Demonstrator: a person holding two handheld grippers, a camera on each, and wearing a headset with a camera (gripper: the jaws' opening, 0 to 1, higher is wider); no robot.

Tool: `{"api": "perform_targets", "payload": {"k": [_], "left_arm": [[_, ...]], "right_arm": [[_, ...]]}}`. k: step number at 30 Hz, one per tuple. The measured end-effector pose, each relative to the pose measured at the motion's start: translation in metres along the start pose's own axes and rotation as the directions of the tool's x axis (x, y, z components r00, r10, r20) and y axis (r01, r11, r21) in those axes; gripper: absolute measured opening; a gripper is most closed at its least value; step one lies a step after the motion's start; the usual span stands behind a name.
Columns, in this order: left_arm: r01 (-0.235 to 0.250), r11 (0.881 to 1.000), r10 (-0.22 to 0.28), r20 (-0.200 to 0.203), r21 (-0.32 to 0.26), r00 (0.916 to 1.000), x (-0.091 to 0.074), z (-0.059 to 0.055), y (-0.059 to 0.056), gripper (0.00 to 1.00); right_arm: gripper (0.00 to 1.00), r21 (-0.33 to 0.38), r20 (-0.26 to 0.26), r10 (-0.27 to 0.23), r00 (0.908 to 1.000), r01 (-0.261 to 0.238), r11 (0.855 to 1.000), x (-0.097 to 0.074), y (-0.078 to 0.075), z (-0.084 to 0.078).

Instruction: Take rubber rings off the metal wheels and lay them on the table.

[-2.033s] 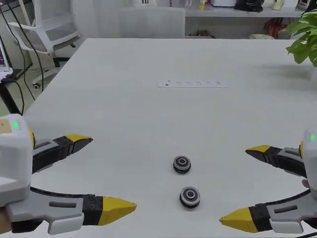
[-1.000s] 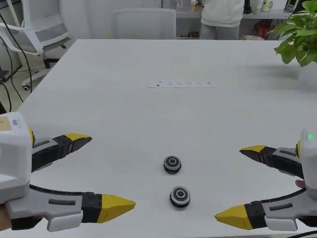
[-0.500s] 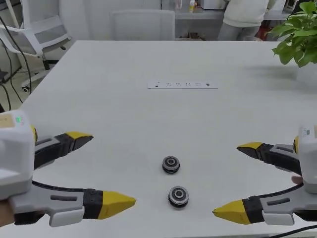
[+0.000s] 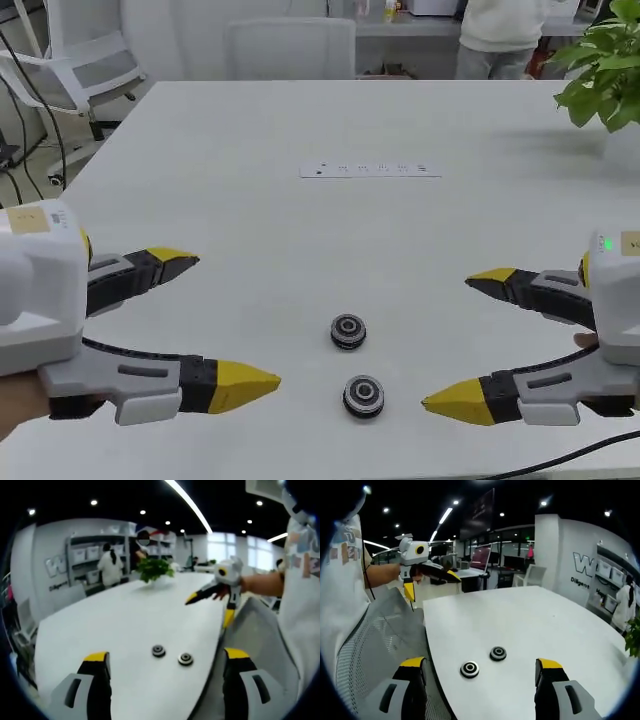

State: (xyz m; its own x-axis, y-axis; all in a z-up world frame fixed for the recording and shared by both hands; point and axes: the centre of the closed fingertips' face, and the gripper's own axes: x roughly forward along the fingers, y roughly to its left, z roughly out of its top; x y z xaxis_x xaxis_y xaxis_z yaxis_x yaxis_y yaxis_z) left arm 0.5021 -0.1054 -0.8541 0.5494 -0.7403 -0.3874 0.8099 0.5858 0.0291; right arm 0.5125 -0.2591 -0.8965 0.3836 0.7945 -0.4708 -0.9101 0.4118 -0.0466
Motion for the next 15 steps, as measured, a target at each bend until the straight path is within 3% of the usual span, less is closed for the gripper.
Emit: {"api": "perform_targets", "payload": {"k": [15], "left_arm": [[0.044, 0.999, -0.044, -0.011, 0.024, 0.9990, 0.017, 0.002, 0.001, 0.90]], "right_arm": [[0.82, -0.021, -0.014, 0.036, 0.9992, -0.037, 0.999, 0.012, -0.006, 0.004]]}}
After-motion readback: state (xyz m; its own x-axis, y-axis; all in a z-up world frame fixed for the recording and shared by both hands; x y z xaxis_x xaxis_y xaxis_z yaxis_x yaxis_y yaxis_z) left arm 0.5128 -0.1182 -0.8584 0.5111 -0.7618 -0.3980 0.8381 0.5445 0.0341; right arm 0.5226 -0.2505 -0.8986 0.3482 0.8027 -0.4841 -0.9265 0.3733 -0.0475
